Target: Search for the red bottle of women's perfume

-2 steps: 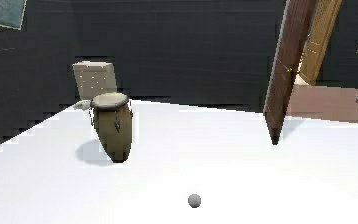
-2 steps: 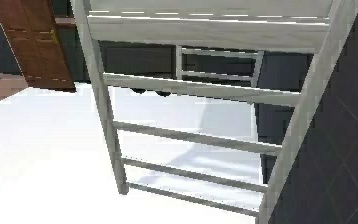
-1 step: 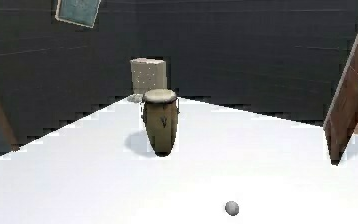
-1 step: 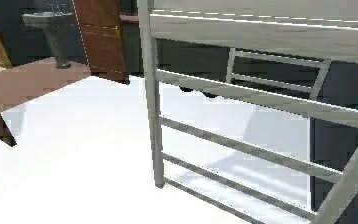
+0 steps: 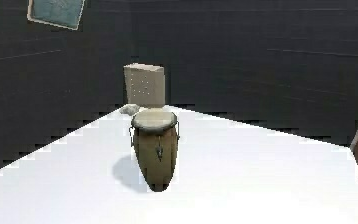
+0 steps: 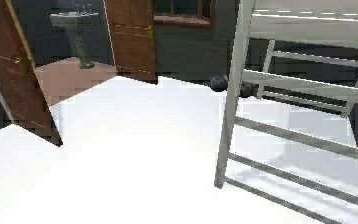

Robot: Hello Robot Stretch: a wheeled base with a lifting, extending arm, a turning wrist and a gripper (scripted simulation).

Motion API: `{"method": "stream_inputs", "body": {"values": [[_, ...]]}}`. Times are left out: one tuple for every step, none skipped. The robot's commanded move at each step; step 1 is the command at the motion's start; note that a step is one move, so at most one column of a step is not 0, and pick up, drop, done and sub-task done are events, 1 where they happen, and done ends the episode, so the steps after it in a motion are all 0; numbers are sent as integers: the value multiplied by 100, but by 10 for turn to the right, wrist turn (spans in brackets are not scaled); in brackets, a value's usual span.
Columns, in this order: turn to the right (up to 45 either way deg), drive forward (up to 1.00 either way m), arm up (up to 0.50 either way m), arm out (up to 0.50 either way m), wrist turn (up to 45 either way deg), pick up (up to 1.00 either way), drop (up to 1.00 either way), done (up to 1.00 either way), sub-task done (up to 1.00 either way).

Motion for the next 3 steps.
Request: {"method": "stream_inputs", "body": {"values": [[-450,0,0,0,0,0,0,0,0],[-150,0,0,0,0,0,0,0,0],[0,100,0,0,0,0,0,0,0]]}}
